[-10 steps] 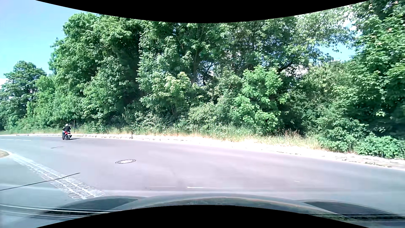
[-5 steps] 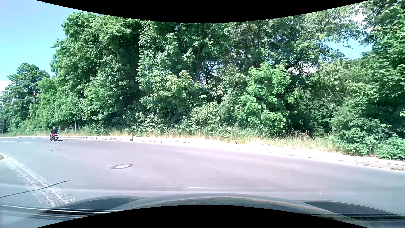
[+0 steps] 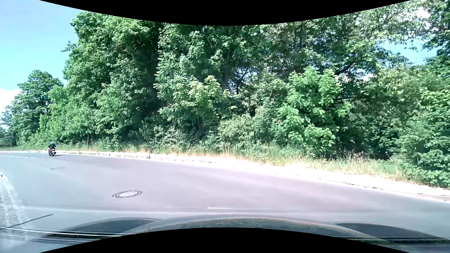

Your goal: Follow the waypoints while adhering to traffic rules and regulations

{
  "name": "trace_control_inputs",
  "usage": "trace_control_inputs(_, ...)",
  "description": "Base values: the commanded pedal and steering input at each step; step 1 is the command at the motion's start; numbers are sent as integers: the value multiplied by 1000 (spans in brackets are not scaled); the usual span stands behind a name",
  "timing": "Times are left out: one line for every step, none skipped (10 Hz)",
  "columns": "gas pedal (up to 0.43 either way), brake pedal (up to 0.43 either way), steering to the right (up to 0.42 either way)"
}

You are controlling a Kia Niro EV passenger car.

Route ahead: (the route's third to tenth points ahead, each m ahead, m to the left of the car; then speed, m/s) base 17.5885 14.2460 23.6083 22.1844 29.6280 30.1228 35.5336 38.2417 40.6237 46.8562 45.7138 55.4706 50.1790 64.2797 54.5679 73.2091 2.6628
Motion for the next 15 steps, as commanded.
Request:
trace_control_inputs(331, 6, -174)
trace_control_inputs(350, 12, -184)
trace_control_inputs(370, 6, -195)
trace_control_inputs(370, 6, -214)
trace_control_inputs(370, 6, -228)
trace_control_inputs(370, 6, -240)
trace_control_inputs(370, 6, -257)
trace_control_inputs(378, 6, -275)
trace_control_inputs(378, 6, -289)
trace_control_inputs(378, 6, -294)
trace_control_inputs(398, 6, -297)
trace_control_inputs(409, 6, -302)
trace_control_inputs(409, 6, -305)
trace_control_inputs(429, 12, -304)
trace_control_inputs(441, 12, -304)
